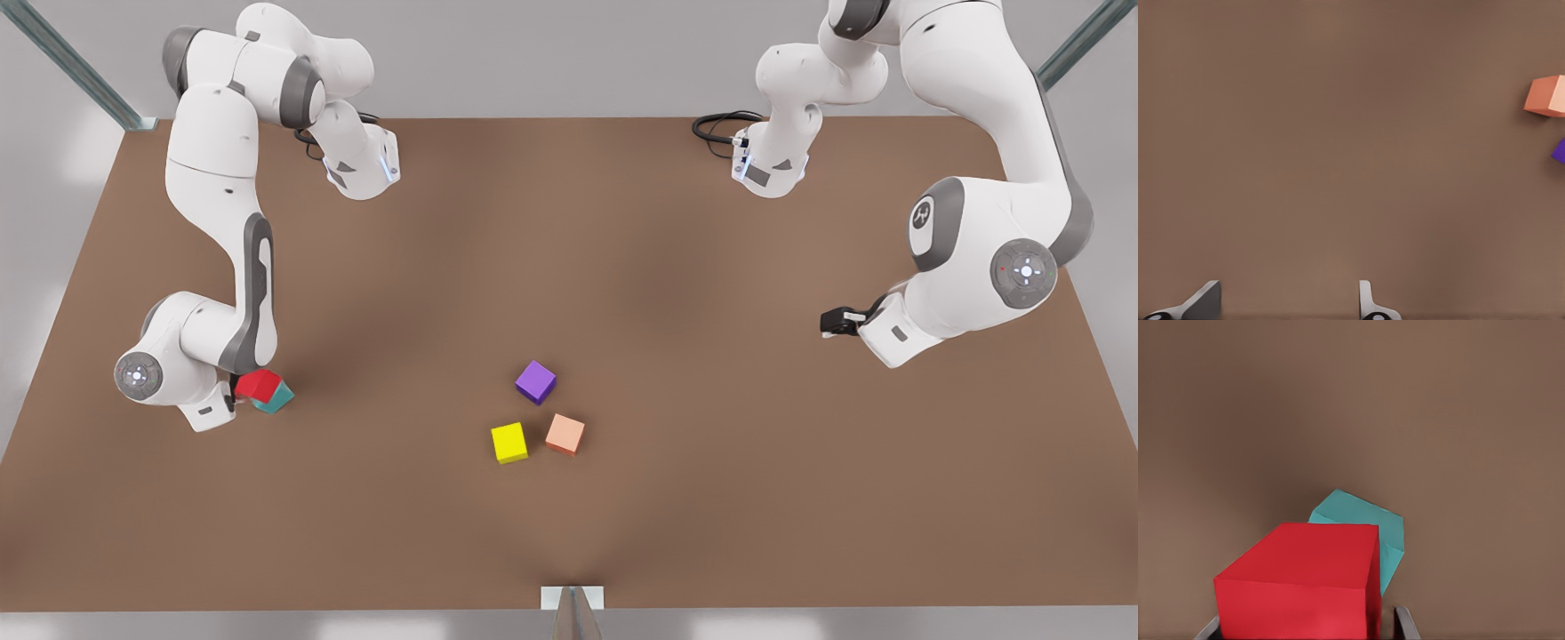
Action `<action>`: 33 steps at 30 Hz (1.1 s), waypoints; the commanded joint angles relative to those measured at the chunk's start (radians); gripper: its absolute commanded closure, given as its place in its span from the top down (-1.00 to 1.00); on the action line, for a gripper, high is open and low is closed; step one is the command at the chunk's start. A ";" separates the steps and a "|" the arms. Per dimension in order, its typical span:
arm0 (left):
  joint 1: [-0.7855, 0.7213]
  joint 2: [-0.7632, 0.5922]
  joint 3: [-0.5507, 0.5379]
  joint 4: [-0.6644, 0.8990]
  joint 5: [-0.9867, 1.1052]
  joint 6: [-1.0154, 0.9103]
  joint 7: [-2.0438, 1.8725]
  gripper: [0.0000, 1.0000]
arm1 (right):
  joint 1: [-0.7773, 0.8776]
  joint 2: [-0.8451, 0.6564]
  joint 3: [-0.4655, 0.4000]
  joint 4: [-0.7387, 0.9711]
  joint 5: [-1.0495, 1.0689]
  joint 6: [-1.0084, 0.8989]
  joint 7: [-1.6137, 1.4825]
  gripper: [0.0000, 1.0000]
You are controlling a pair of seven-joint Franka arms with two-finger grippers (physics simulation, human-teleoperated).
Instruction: Pick up red wooden cube and pass to hand red wooden cube and place in blue wooden cube
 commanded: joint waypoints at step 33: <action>0.007 0.005 -0.002 -0.006 0.000 -0.013 -0.013 1.00 | -0.307 -0.439 0.472 0.377 -0.205 -0.763 1.564 1.00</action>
